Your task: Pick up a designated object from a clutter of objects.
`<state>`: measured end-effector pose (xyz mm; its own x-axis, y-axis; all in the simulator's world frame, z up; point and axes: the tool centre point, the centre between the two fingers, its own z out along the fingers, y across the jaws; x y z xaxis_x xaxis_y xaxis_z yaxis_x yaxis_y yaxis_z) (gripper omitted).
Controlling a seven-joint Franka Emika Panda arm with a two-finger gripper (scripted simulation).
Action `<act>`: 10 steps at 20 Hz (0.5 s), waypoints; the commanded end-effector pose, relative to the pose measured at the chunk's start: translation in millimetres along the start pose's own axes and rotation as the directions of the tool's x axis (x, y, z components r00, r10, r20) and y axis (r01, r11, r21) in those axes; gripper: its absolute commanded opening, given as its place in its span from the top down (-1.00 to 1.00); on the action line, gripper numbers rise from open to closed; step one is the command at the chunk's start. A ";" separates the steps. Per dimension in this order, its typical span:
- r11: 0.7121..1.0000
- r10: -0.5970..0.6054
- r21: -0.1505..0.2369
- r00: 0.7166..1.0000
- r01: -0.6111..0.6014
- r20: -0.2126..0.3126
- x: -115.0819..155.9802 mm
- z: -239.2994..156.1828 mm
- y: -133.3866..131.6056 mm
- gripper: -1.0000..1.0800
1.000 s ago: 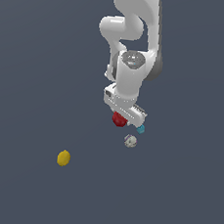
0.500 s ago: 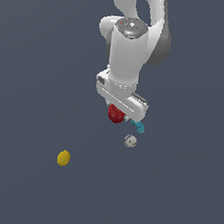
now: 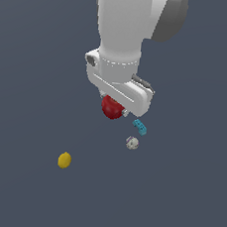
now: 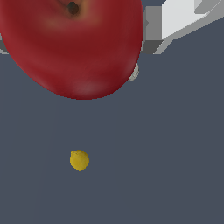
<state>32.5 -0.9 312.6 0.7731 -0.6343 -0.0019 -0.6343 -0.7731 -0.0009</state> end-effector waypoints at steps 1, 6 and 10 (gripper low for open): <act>1.000 0.000 0.001 1.000 0.000 -0.001 10.1 -20.6 -2.0 1.00; 1.000 0.000 0.000 1.000 0.000 -0.002 28.3 -54.3 -5.8 1.00; 1.000 0.000 0.000 1.000 0.000 -0.002 41.4 -78.4 -8.7 1.00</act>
<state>65.4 -18.2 380.2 0.7728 -0.6346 -0.0020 -0.6346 -0.7728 0.0005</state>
